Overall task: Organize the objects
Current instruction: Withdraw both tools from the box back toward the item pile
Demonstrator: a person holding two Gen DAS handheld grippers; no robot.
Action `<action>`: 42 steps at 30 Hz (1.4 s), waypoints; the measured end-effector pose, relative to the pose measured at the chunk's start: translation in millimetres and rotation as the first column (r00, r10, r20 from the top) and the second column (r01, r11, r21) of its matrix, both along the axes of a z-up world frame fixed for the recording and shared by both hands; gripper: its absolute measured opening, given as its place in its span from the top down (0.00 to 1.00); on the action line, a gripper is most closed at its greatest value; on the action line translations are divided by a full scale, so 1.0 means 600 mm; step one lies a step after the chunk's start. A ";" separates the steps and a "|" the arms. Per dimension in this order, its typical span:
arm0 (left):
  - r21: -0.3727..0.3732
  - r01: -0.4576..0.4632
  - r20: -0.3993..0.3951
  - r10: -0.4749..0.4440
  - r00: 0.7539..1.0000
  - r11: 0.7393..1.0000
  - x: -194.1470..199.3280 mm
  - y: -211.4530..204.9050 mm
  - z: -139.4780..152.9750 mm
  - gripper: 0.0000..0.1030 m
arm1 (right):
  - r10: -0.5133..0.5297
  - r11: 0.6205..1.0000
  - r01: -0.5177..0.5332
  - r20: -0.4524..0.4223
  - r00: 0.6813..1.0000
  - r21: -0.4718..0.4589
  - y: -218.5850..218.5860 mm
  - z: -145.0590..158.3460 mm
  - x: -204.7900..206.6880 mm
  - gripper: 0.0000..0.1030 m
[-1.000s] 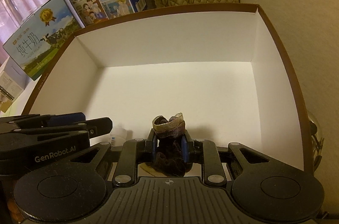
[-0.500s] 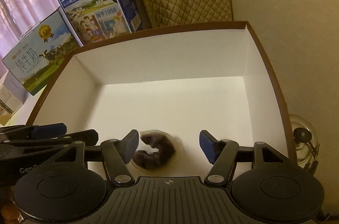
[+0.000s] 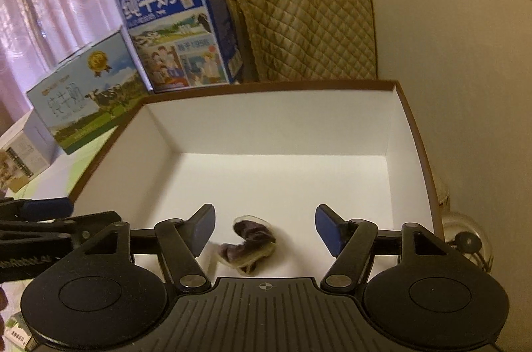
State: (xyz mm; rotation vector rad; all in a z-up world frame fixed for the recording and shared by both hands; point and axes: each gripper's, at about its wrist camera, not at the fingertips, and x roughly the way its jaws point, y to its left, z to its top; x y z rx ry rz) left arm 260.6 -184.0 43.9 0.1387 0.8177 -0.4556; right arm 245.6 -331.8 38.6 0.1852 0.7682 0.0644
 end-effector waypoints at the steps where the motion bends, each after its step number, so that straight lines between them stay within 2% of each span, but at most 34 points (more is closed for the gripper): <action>1: -0.005 -0.006 0.006 0.006 1.000 1.000 -0.005 0.008 0.005 0.28 | 0.010 1.000 -0.010 0.007 1.000 -0.001 0.005 0.004 -0.004 0.38; 16: -0.071 -0.142 0.086 0.148 0.985 0.987 -0.115 0.156 0.083 0.19 | 0.152 0.988 -0.151 0.097 0.984 -0.016 0.097 0.074 -0.084 0.37; 23: -0.100 -0.214 0.104 0.224 0.969 0.972 -0.166 0.229 0.099 0.16 | 0.232 0.973 -0.231 0.103 0.967 -0.026 0.147 0.078 -0.123 0.36; 30: -0.111 -0.277 0.102 0.288 0.952 0.954 -0.207 0.292 0.088 0.15 | 0.299 0.954 -0.297 0.081 0.951 -0.032 0.194 0.066 -0.146 0.36; 42: -0.092 -0.373 0.065 0.380 0.923 0.923 -0.243 0.371 0.035 0.07 | 0.382 0.924 -0.382 0.014 0.924 -0.027 0.252 0.018 -0.162 0.36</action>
